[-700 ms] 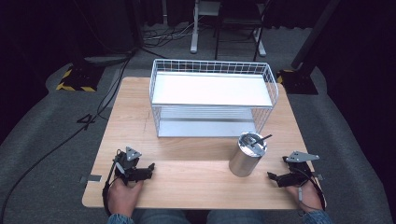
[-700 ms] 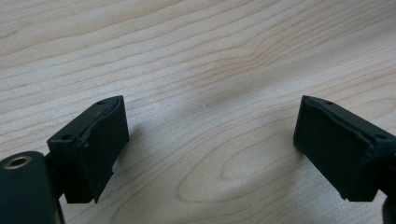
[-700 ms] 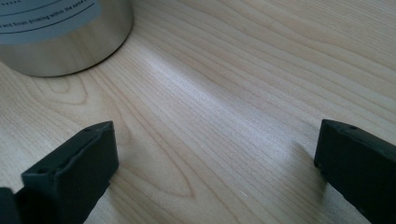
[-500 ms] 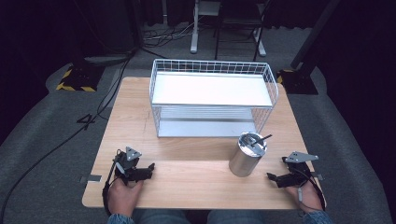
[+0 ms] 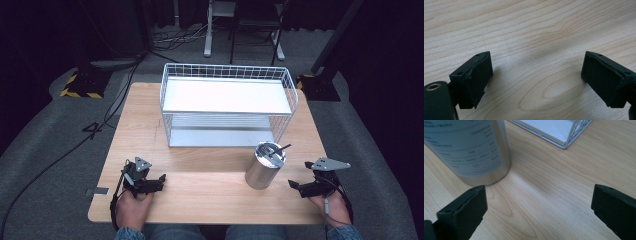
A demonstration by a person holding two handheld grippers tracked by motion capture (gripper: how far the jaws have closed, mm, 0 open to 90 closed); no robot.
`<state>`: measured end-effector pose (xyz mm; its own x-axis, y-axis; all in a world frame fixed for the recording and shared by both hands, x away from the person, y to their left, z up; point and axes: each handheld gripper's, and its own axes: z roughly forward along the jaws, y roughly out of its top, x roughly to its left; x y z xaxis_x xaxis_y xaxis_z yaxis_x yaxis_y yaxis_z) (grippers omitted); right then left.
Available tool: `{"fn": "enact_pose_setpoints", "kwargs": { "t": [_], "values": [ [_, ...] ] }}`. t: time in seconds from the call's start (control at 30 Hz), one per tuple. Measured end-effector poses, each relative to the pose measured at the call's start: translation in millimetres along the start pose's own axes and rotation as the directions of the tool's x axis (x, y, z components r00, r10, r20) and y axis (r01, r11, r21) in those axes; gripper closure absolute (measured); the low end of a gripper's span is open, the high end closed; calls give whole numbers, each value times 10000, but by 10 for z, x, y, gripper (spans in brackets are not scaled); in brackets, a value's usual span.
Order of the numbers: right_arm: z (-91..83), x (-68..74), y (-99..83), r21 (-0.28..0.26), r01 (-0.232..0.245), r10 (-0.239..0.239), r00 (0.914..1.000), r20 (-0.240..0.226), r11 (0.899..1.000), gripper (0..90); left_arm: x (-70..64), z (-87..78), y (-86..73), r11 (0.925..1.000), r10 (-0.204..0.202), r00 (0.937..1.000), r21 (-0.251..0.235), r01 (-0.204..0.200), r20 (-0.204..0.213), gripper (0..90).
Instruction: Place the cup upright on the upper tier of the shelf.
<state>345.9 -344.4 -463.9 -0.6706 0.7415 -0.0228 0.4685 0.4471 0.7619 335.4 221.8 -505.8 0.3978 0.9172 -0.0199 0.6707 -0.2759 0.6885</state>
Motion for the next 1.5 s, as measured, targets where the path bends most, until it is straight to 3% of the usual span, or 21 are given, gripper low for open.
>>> {"fn": "enact_pose_setpoints", "kwargs": {
  "t": [0.37, 0.5, 0.73, 0.9, 1.5],
  "values": [
    [-33, 62, 90, -309, 156, -157, 9999, -5, 9994, 8, 0, 0, 0, 10000, -1, 10000, 0, 1, 1, 107],
    [27, 48, 29, -28, 172, -172, 9998, 63, 9998, 11, 0, 0, 0, 10000, 2, 10000, 1, -2, 0, 107],
    [216, -65, -235, 515, -445, 430, 9986, 308, 9977, 13, -1, 0, -1, 10000, -1, 10000, -6, 1, -6, 107],
    [279, -77, -320, 684, -630, 605, 9975, 376, 9957, 17, -2, 0, -1, 10000, -4, 10000, -5, 4, -6, 109],
    [301, -65, -306, 763, -566, 538, 9978, 386, 9955, 2, -13, -4, -9, 10000, -29, 10000, -29, 29, -5, 113]
  ]
}}
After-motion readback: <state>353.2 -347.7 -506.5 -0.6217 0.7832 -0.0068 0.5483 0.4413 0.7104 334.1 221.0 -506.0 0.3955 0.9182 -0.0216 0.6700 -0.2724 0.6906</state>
